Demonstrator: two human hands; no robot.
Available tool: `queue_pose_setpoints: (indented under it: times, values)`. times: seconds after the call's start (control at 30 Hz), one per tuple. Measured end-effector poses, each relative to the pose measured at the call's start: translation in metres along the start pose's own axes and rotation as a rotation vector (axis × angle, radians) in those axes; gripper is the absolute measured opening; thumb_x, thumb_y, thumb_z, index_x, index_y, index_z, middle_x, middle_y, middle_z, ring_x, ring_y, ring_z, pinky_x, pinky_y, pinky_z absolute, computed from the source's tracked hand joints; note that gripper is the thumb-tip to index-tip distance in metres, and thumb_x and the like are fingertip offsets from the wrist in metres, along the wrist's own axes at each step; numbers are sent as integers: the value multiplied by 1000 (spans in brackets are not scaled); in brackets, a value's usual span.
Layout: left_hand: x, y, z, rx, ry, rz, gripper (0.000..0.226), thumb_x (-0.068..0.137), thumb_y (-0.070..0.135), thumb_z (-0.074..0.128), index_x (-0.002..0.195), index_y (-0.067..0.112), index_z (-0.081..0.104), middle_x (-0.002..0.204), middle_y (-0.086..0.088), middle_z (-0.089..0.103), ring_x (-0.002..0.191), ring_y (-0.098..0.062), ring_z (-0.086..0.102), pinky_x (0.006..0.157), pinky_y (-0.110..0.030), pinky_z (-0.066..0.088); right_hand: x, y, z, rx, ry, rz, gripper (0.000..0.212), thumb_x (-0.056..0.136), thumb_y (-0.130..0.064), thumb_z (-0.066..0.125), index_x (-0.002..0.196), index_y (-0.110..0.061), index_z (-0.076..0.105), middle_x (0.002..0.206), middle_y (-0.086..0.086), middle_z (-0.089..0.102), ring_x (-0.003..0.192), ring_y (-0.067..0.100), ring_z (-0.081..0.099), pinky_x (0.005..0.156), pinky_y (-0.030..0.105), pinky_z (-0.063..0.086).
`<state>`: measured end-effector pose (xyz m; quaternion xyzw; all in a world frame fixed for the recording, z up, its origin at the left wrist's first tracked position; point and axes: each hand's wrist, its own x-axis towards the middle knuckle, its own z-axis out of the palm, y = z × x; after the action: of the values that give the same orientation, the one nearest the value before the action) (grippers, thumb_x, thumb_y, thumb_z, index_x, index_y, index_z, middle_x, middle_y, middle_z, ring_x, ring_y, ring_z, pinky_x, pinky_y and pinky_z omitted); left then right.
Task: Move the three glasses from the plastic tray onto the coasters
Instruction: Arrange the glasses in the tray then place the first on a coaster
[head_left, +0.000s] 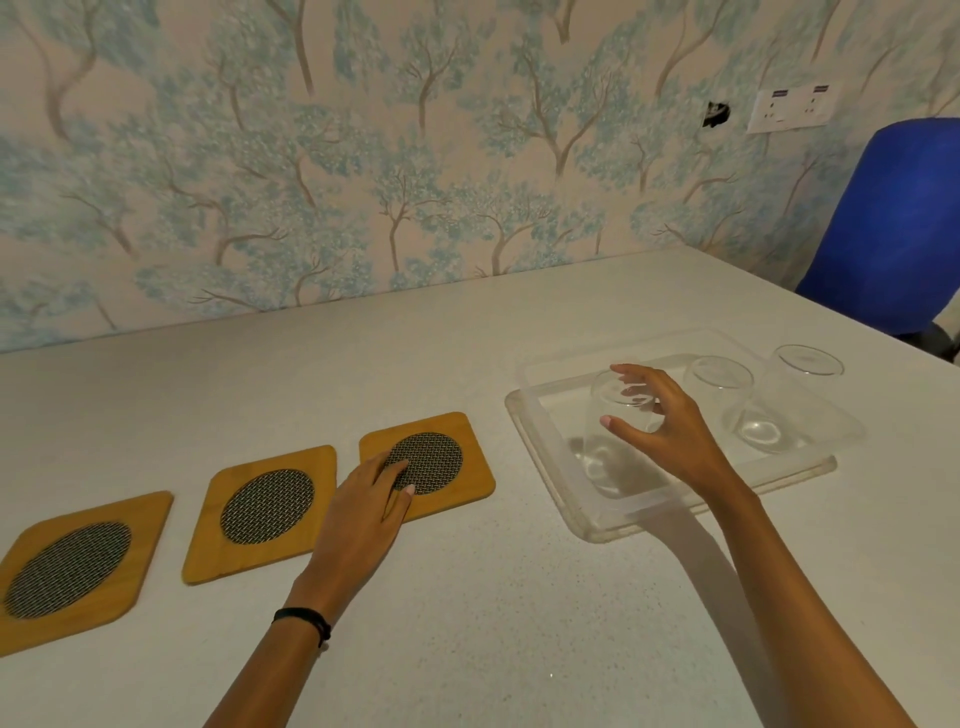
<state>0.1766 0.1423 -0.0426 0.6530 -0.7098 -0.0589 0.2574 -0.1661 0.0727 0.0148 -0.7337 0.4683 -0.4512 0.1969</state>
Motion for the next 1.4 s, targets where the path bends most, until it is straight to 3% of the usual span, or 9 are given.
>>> queue_pose_setpoints:
  times: [0.17, 0.37, 0.5, 0.67, 0.8, 0.93, 1.07, 1.17, 1.4]
  values:
    - [-8, -17, -7, 36, -7, 23, 39, 95, 32, 43, 130, 16, 48, 141, -9, 45, 127, -24, 43, 104, -37, 34, 6, -16, -1, -40, 63, -28, 56, 74, -26, 74, 124, -27, 50, 117, 2, 56, 97, 11, 57, 77, 3, 41]
    - [-10, -28, -5, 19, -13, 15, 41, 96, 35, 40, 134, 19, 44, 144, -7, 42, 133, -20, 37, 114, -44, 17, 19, -58, 6, -19, 171, -90, 55, 74, -34, 73, 124, -29, 50, 115, -4, 54, 99, -4, 54, 82, 11, 42]
    - [-11, -29, -2, 14, 1, 17, 42, 96, 36, 37, 134, 20, 44, 144, -7, 43, 132, -20, 38, 115, -43, 15, 27, -86, 26, 26, 178, -118, 54, 75, -29, 74, 124, -25, 50, 115, 0, 57, 102, 6, 56, 82, 12, 45]
    - [-11, -34, 2, 49, 1, 24, 43, 97, 38, 33, 136, 21, 40, 146, -7, 39, 134, -18, 35, 116, -41, 13, 34, -108, 65, 102, 99, -106, 55, 75, -27, 74, 124, -22, 51, 115, 4, 59, 99, 8, 58, 80, 8, 47]
    - [-11, -35, 5, 50, 13, 22, 46, 97, 40, 31, 137, 19, 38, 146, -7, 39, 136, -18, 33, 116, -43, 15, 37, -115, 98, 131, 14, -89, 56, 73, -25, 76, 123, -24, 51, 115, 4, 57, 99, 12, 58, 80, 8, 47]
    - [-11, -36, 5, 43, 8, 19, 46, 97, 39, 30, 137, 17, 38, 148, -7, 38, 136, -18, 32, 116, -43, 14, 38, -118, 127, 142, -66, -63, 56, 72, -26, 77, 121, -30, 51, 116, 3, 56, 100, 13, 58, 83, 17, 48]
    - [-12, -33, 2, 14, 43, 26, 40, 98, 32, 34, 133, 16, 46, 142, -3, 47, 126, -16, 46, 112, -40, 32, 38, -119, 149, 144, -124, -53, 57, 71, -27, 77, 120, -34, 49, 117, 3, 56, 101, 11, 57, 83, 16, 46]
    - [-12, -32, 0, -3, 71, 32, 37, 97, 28, 36, 128, 16, 51, 137, -2, 52, 119, -16, 51, 106, -38, 38, 37, -119, 161, 148, -146, -33, 56, 71, -25, 77, 120, -32, 50, 118, 3, 55, 102, 14, 56, 84, 18, 46]
    - [-13, -32, 0, -15, 75, 52, 33, 95, 24, 40, 123, 15, 54, 139, -3, 50, 120, -16, 51, 108, -38, 37, 37, -122, 177, 184, -169, 23, 59, 71, -17, 78, 123, -23, 51, 120, 7, 55, 106, 20, 55, 91, 30, 47]
